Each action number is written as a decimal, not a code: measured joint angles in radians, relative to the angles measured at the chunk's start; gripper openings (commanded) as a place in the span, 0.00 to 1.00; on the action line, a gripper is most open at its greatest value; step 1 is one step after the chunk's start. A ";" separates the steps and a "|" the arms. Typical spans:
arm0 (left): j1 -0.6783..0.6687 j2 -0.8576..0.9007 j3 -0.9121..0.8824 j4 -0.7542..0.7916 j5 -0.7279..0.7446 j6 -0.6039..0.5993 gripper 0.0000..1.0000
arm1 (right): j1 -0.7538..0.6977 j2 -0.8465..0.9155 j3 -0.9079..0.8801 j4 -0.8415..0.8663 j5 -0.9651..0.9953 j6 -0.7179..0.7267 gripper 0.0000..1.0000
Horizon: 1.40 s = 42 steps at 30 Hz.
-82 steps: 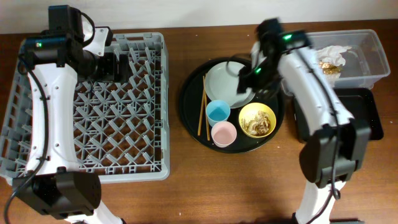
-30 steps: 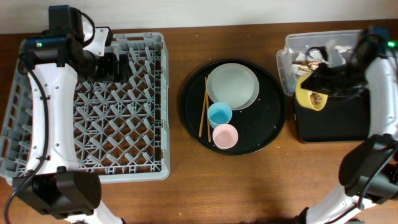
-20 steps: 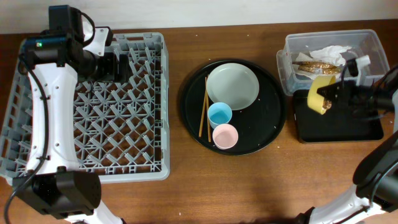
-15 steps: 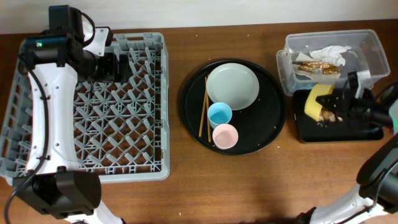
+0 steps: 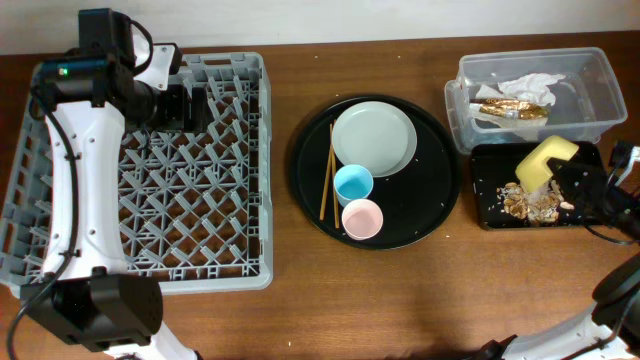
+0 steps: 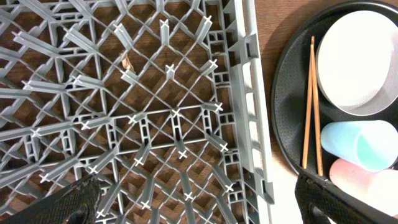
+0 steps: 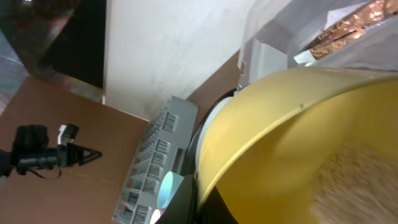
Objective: Sort waste into correct bins and load items into the dishwasher rack
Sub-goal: 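Tip the yellow bowl over the black tray to dump the scraps, then return the yellow bowl to the round tray and release it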
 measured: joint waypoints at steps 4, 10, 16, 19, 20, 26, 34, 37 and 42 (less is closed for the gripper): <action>0.000 0.000 0.000 0.000 0.000 0.000 0.99 | 0.000 0.000 0.000 0.001 -0.034 0.000 0.04; 0.000 0.000 0.000 0.000 0.000 0.000 0.99 | 0.000 0.000 0.000 0.025 -0.049 -0.001 0.04; 0.000 0.000 0.000 0.000 0.000 0.000 0.99 | 0.000 0.000 -0.003 0.119 -0.050 -0.003 0.04; 0.000 0.000 0.000 0.000 0.000 0.000 0.99 | 0.006 0.000 -0.003 0.121 -0.050 -0.031 0.04; 0.000 0.000 0.000 0.000 0.000 0.000 0.99 | 0.011 0.000 -0.003 0.122 -0.048 -0.038 0.04; 0.000 0.000 0.000 0.000 0.000 0.000 0.99 | 0.034 0.000 -0.003 0.121 -0.049 -0.052 0.04; 0.000 0.000 0.000 0.000 0.000 0.000 0.99 | 0.172 -0.044 0.048 0.024 0.020 -0.013 0.04; 0.000 0.000 0.000 0.000 0.000 0.000 0.99 | 0.307 -0.139 0.121 -0.005 0.151 0.045 0.04; 0.000 0.000 0.000 0.000 0.000 0.000 0.99 | 0.578 -0.296 0.197 -0.061 0.573 0.191 0.04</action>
